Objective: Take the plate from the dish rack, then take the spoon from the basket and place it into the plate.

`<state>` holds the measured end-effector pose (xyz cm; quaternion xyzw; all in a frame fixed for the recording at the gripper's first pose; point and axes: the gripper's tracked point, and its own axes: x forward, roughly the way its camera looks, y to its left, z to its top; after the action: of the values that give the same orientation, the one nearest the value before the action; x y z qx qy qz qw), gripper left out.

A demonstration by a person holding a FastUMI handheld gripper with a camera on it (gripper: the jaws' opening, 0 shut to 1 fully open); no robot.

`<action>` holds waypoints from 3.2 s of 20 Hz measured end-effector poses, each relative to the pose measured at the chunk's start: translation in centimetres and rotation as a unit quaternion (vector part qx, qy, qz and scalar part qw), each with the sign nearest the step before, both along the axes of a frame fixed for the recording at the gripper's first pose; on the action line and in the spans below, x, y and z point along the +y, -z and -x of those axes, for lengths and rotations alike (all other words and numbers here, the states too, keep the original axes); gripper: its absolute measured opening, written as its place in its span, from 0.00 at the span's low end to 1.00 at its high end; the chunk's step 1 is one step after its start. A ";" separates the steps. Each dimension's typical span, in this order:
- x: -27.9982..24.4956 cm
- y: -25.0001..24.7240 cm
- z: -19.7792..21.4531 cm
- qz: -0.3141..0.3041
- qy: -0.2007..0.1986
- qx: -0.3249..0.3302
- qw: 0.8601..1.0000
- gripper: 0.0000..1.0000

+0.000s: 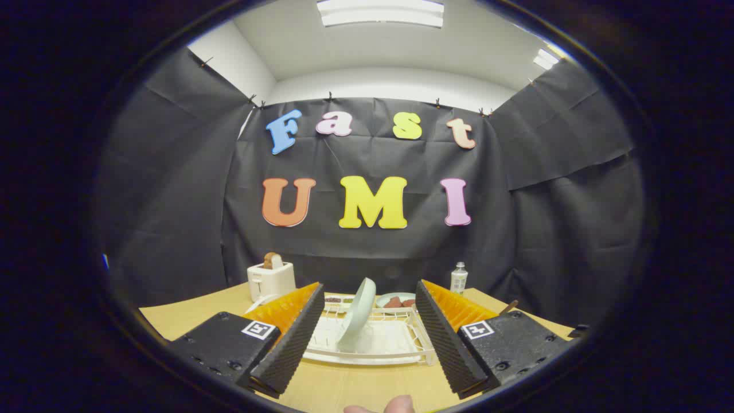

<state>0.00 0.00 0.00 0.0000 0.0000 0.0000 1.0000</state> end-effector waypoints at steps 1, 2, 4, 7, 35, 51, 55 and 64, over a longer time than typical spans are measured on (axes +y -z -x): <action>0.0 -0.1 0.0 0.002 0.002 0.000 1.000 1.00; 0.3 0.1 0.0 0.005 0.002 0.000 1.000 1.00; 1.2 0.2 -0.1 0.010 -0.007 0.005 1.000 1.00; 2.2 0.1 -0.1 0.009 -0.021 0.012 1.000 1.00; 3.1 -1.1 -4.9 -0.006 -0.068 0.073 0.995 1.00; 1.7 -1.0 -20.3 0.038 -0.097 0.353 0.930 1.00; 1.2 2.2 -21.7 0.030 -0.081 0.428 0.900 1.00; 0.9 8.6 -23.2 -0.005 -0.057 0.536 0.842 1.00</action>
<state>23.20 0.92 -8.61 0.0054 0.5364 0.0570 0.8420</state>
